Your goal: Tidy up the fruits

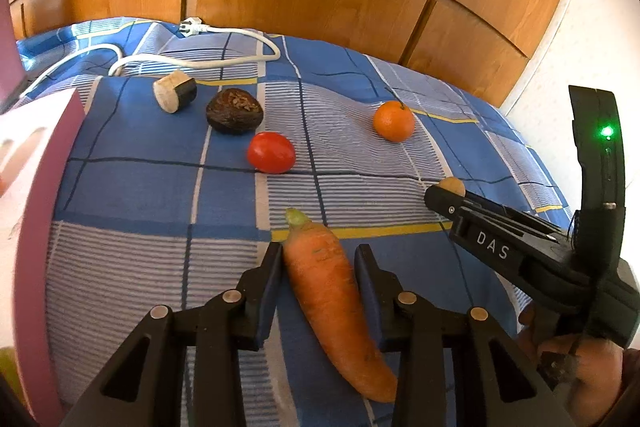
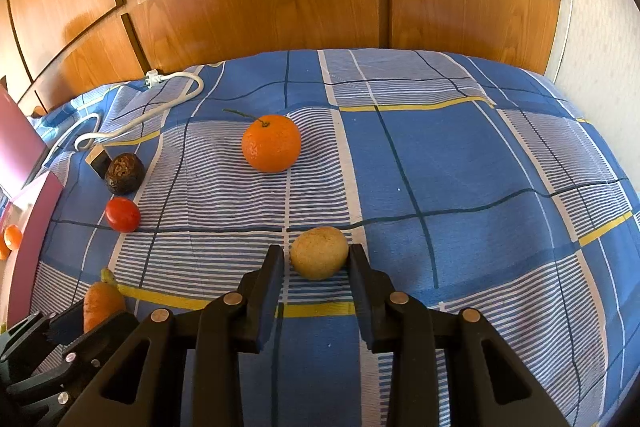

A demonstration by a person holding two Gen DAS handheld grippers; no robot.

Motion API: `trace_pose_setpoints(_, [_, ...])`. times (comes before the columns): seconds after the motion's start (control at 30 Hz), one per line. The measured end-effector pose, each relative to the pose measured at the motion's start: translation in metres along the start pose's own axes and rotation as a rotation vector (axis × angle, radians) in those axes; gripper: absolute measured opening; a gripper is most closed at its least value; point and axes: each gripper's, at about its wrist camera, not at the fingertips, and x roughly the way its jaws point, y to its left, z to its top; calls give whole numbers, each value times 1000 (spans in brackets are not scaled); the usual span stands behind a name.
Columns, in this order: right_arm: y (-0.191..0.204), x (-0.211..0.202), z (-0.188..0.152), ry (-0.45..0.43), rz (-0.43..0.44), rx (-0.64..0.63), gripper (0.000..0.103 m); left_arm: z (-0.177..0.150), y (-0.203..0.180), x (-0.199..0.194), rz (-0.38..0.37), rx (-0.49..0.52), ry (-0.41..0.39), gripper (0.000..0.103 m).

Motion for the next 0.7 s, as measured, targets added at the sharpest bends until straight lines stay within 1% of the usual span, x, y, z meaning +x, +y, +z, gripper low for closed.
trace_pose_setpoints(0.13, [2,-4,-3,7,4,-5,33,-8,0,-10,23,18,5,37])
trace_pose_setpoints(0.37, [14,-22,-22,9,30,-19,33,-18,4,-24,45,2,23,36])
trace_pose_setpoints(0.43, [19,-27,-28,5,40,-18,32,-21,4,-32,50,6,14,36])
trace_pose_setpoints(0.47, [21,-30,-32,3,46,-20,29,-22,4,-36,54,9,7,36])
trace_pose_setpoints(0.53, [25,-33,-37,-1,44,-22,28,-23,5,-44,56,11,-5,36])
trace_pose_setpoints(0.6, [28,-38,-41,-5,51,-18,24,-24,5,-53,61,17,-19,36])
trace_pose_setpoints(0.7, [33,-44,-46,-10,57,-22,24,-25,5,-65,67,27,-39,35])
